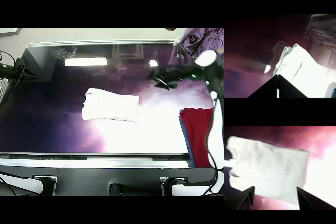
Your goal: Fold the clothes and pants, and hang the long-sleeved shirts on hangers.
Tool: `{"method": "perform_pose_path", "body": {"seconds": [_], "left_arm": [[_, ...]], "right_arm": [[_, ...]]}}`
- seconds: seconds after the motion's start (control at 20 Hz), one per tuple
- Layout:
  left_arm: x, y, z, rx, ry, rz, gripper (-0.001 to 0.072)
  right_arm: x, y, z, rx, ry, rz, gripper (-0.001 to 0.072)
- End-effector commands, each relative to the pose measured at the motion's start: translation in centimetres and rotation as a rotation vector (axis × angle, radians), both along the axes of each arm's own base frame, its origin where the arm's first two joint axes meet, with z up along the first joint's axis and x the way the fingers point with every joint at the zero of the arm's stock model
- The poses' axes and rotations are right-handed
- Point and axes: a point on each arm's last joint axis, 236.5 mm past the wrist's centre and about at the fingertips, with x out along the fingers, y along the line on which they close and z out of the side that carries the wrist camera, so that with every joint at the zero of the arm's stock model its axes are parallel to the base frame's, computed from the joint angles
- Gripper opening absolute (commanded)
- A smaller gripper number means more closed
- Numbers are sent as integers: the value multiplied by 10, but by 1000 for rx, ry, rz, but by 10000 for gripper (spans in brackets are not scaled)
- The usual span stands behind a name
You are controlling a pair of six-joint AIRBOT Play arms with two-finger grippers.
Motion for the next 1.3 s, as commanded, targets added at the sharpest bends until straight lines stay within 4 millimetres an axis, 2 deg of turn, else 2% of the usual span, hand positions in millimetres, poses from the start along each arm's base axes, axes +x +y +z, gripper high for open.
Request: {"method": "perform_pose_path", "body": {"seconds": [0.0, 0.1, 0.25, 0.35, 0.5, 0.65, 0.8, 0.9, 1.0, 1.1, 1.25], "left_arm": [[2, 1, 0, 2, -8, 5, 14], [2, 1, 0, 2, -7, 5, 14], [2, 1, 0, 2, -7, 5, 14], [2, 1, 0, 2, -7, 5, 14], [2, 1, 0, 2, -7, 5, 14], [2, 1, 0, 2, -7, 5, 14], [2, 1, 0, 2, -6, 5, 14], [3, 1, -2, 0, -3, 5, 14], [3, -1, -4, -1, 1, 2, 15], [3, -3, -4, -1, 2, -3, 14], [3, -7, -4, -2, 2, -12, 15]], "right_arm": [[-23, -34, -58, 139, 92, -63, 595], [-30, -26, -92, 189, 124, -94, 593], [-36, 2, -132, 266, 165, -90, 578], [-39, 23, -153, 278, 198, -56, 541], [-38, 46, -176, 255, 213, -41, 537], [-25, 66, -177, 284, 179, -67, 527], [-26, 79, -180, 287, 189, -69, 472], [-28, 88, -179, 290, 194, -57, 326], [-31, 94, -174, 298, 195, -32, 48], [-22, 94, -154, 309, 154, -25, 36], [12, 64, -107, 310, 82, -89, 35]]}}
